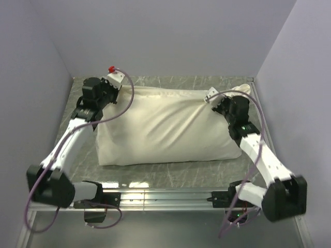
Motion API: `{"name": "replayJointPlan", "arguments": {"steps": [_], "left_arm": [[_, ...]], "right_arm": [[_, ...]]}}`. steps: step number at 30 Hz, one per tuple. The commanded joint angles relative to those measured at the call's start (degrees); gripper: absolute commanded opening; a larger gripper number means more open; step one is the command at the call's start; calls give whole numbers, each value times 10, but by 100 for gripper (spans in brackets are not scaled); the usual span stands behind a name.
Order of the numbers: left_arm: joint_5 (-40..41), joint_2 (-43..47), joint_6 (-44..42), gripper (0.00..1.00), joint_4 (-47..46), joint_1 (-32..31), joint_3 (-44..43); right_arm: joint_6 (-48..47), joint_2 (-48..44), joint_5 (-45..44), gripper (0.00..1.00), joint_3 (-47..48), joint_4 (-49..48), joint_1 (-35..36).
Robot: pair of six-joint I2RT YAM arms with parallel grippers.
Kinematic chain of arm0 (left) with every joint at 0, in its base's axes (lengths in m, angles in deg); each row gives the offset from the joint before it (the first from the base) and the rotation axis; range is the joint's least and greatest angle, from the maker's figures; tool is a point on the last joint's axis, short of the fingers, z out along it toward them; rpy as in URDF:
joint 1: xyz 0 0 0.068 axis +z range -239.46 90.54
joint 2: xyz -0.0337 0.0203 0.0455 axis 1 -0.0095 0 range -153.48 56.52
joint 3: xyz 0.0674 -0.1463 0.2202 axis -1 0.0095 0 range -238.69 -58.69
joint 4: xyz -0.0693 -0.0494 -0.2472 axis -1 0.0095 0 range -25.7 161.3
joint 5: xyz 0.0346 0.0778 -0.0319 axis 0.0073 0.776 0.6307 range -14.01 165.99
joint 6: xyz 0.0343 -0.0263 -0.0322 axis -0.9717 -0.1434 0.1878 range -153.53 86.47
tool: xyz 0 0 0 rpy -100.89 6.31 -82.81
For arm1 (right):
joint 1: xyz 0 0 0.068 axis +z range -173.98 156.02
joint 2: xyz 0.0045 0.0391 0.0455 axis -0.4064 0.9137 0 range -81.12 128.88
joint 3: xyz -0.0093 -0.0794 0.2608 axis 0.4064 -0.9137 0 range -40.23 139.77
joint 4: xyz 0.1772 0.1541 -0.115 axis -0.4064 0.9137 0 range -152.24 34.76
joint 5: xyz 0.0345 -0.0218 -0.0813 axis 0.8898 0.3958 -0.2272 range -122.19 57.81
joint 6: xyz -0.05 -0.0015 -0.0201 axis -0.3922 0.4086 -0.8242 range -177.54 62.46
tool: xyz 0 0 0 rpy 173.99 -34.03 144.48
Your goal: Put the pillow into the pillowcase
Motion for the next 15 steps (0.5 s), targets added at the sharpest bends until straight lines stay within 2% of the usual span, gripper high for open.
{"name": "replayJointPlan", "arguments": {"steps": [1, 2, 4, 5, 6, 7, 8, 9, 11, 12, 15], "left_arm": [[-47, -106, 53, 0, -127, 48, -29], [-71, -175, 84, 2, -114, 84, -94], [-141, -242, 158, 26, -38, 118, -189], [-145, -291, 178, 37, -19, 147, -279], [-145, -309, 189, 58, -3, 157, -320], [-139, -321, 200, 67, 13, 164, -355], [-127, -336, 199, 79, 38, 177, -413], [-121, -341, 187, 99, 59, 181, -440], [-91, -357, 168, 99, 104, 186, -513], [-85, -361, 164, 99, 162, 189, -533], [-103, -346, 176, 99, 255, 207, -554]], "right_arm": [[37, 138, -50, 18, 86, -84, -23], [72, 168, -61, 38, 152, -74, -25], [113, 229, -74, 67, 239, 7, -36], [155, 241, -69, 76, 325, 46, -43], [172, 252, -61, 84, 366, 114, -51], [187, 263, -53, 93, 401, 141, -68], [213, 267, -39, 95, 457, 163, -76], [222, 268, -29, 95, 483, 211, -84], [248, 269, -9, 97, 541, 260, -105], [258, 266, 20, 97, 553, 307, -111], [279, 241, 82, 98, 559, 391, -143]]}}
